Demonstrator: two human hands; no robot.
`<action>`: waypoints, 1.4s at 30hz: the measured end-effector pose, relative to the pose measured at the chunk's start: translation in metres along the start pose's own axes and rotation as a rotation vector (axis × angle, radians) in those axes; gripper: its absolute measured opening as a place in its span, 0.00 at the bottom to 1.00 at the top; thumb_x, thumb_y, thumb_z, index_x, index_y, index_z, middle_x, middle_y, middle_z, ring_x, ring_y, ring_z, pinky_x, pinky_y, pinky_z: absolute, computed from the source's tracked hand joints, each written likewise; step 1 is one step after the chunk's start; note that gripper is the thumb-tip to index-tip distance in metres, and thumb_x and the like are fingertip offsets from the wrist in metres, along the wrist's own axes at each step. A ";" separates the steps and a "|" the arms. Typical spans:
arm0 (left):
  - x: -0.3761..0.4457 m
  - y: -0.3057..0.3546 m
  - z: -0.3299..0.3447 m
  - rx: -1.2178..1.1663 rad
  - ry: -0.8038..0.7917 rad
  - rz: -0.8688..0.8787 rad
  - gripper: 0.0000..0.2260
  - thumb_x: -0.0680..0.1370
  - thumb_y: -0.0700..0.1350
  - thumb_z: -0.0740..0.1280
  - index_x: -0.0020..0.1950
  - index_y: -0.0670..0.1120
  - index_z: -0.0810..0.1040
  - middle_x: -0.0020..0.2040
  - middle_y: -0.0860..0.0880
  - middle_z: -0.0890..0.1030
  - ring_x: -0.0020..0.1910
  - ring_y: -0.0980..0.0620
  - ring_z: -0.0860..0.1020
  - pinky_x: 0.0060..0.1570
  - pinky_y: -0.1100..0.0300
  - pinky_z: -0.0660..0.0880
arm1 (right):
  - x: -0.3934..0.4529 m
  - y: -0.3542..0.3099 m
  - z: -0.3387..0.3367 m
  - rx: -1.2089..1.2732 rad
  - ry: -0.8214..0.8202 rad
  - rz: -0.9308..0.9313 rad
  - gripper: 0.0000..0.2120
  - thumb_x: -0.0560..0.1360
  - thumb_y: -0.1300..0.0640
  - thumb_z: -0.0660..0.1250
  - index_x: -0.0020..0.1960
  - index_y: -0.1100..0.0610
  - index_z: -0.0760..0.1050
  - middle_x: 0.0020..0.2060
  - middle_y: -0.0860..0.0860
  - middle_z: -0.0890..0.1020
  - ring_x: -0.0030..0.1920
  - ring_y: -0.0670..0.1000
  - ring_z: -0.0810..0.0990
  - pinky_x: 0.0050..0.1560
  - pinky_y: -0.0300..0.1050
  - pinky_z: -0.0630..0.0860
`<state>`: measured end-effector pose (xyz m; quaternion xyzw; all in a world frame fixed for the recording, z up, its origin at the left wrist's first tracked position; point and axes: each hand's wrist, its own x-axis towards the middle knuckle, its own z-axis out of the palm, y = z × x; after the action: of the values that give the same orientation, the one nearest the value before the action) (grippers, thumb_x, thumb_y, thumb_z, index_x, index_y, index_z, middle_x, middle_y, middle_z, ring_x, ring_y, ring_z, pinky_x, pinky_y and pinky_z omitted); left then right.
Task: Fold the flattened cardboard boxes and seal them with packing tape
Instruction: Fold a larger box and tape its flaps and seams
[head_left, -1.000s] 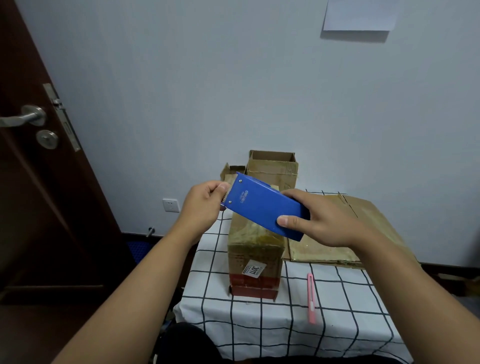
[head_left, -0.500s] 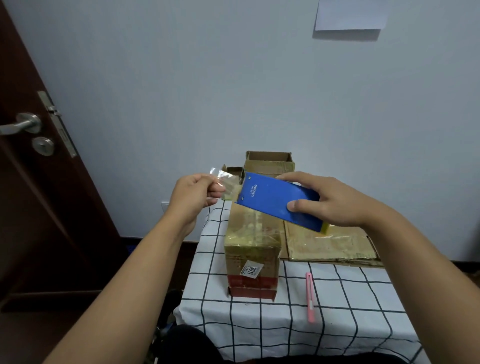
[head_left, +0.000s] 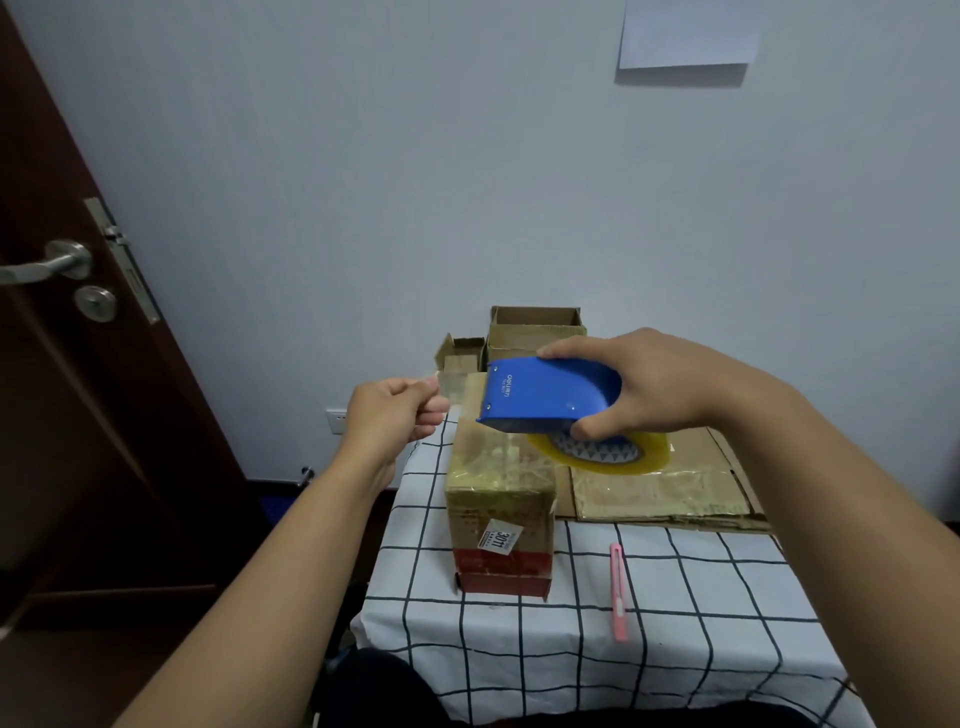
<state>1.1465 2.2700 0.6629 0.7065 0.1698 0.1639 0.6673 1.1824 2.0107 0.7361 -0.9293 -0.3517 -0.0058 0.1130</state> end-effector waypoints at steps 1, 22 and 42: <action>-0.003 -0.003 -0.001 0.003 0.013 -0.001 0.08 0.79 0.43 0.68 0.44 0.40 0.81 0.33 0.48 0.83 0.30 0.56 0.79 0.34 0.65 0.78 | 0.000 -0.001 -0.001 -0.006 -0.016 0.003 0.36 0.69 0.41 0.73 0.73 0.33 0.60 0.49 0.37 0.70 0.50 0.47 0.73 0.50 0.46 0.74; -0.024 -0.051 0.004 -0.004 -0.023 -0.122 0.06 0.80 0.40 0.66 0.50 0.39 0.80 0.42 0.42 0.85 0.37 0.53 0.81 0.35 0.68 0.77 | 0.020 0.008 0.016 0.110 -0.280 -0.004 0.26 0.69 0.43 0.68 0.65 0.28 0.67 0.58 0.46 0.75 0.51 0.47 0.77 0.56 0.48 0.76; -0.029 -0.071 0.008 0.149 0.048 -0.187 0.08 0.79 0.43 0.68 0.42 0.42 0.79 0.39 0.47 0.79 0.41 0.52 0.75 0.45 0.56 0.75 | 0.011 0.008 0.026 0.139 -0.355 -0.025 0.26 0.73 0.45 0.73 0.67 0.31 0.67 0.50 0.28 0.67 0.49 0.37 0.71 0.47 0.32 0.67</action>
<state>1.1231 2.2538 0.5917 0.7310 0.2625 0.1045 0.6211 1.1946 2.0177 0.7098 -0.9012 -0.3771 0.1812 0.1130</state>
